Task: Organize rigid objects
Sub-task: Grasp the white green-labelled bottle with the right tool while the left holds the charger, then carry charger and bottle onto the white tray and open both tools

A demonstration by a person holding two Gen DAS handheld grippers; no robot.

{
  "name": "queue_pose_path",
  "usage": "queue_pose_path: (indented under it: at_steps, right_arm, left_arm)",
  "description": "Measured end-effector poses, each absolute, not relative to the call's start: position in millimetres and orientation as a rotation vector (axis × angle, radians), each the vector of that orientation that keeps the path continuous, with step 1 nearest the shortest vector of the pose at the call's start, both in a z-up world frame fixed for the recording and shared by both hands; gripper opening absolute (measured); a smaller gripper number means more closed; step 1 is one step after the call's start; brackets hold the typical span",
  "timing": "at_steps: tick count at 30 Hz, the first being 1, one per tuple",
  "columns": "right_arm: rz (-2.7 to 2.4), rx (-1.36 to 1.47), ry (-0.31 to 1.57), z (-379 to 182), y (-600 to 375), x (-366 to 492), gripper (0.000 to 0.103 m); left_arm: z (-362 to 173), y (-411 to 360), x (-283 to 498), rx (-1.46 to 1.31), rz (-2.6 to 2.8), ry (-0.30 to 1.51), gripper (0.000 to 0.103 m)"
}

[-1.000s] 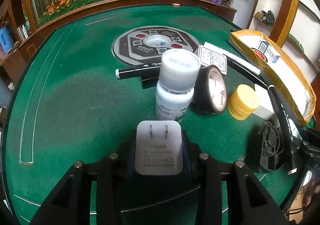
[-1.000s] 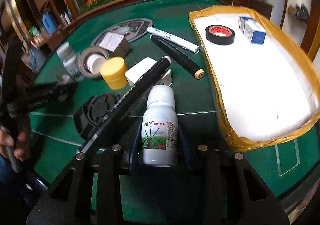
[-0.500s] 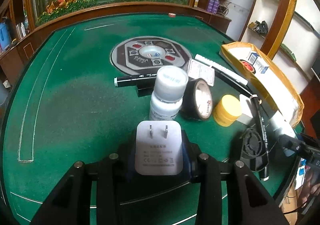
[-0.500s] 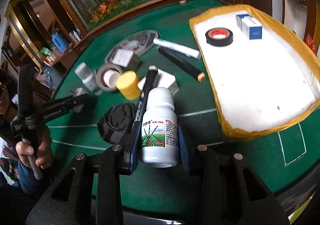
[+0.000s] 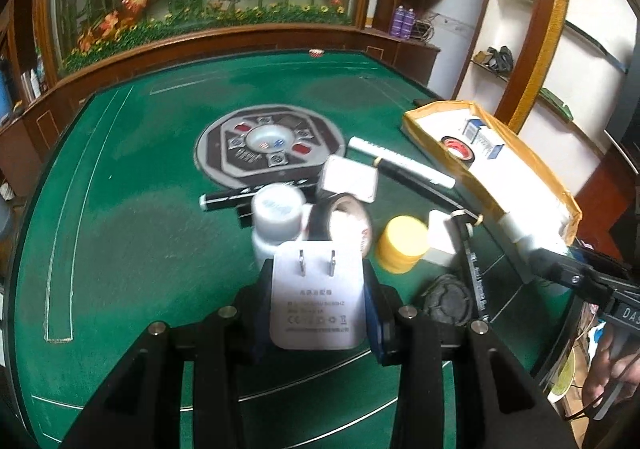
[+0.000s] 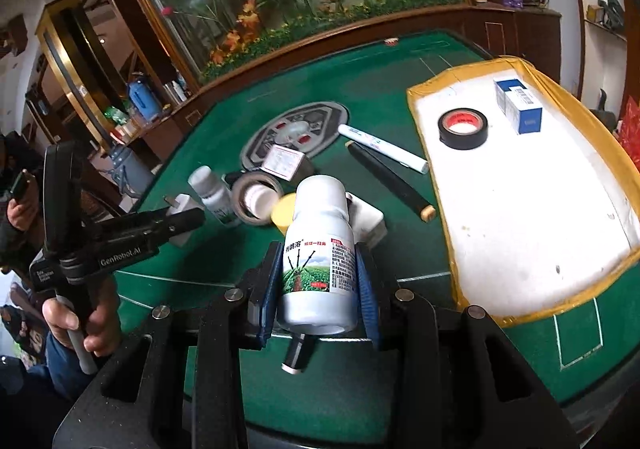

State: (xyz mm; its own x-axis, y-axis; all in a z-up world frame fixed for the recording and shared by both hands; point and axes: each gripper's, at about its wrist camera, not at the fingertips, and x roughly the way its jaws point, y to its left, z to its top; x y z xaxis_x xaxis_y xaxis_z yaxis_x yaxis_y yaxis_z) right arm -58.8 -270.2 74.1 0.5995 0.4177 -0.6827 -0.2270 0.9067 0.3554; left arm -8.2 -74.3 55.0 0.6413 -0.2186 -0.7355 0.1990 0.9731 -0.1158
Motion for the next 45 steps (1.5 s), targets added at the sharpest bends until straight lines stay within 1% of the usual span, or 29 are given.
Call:
queue_pose_path:
  at_steps: [15, 25, 30, 34, 38, 45]
  right_arm:
    - [0.429, 0.288, 0.799, 90.1, -274.1, -53.1, 0.034]
    - [0.374, 0.333, 0.762, 92.5, -310.5, -50.5, 0.034]
    - [0.262, 0.324, 0.744, 95.7, -345.8, -39.7, 0.034]
    - [0.162, 0.322, 0.760, 89.7, -378.2, -24.0, 0.034]
    - [0.096, 0.351, 0.789, 74.6, -401.6, -9.1, 0.034]
    - [0.023, 0.372, 0.834, 52.1, -422.4, 6.1, 0.034]
  left_arm:
    - [69.6, -115.2, 3.4, -0.023, -0.329, 0.857, 0.039]
    - [75.6, -170.9, 20.7, 0.022, -0.397, 0.867, 0.039]
    - [77.0, -215.2, 40.3, 0.020, -0.475, 0.902, 0.039]
    - [72.7, -254.7, 54.8, 0.049, -0.523, 0.911, 0.039]
    - [54.6, -284.1, 71.3, 0.035, -0.553, 0.971, 0.039]
    - [35.7, -299.5, 84.2, 0.044, -0.547, 1.007, 0.040]
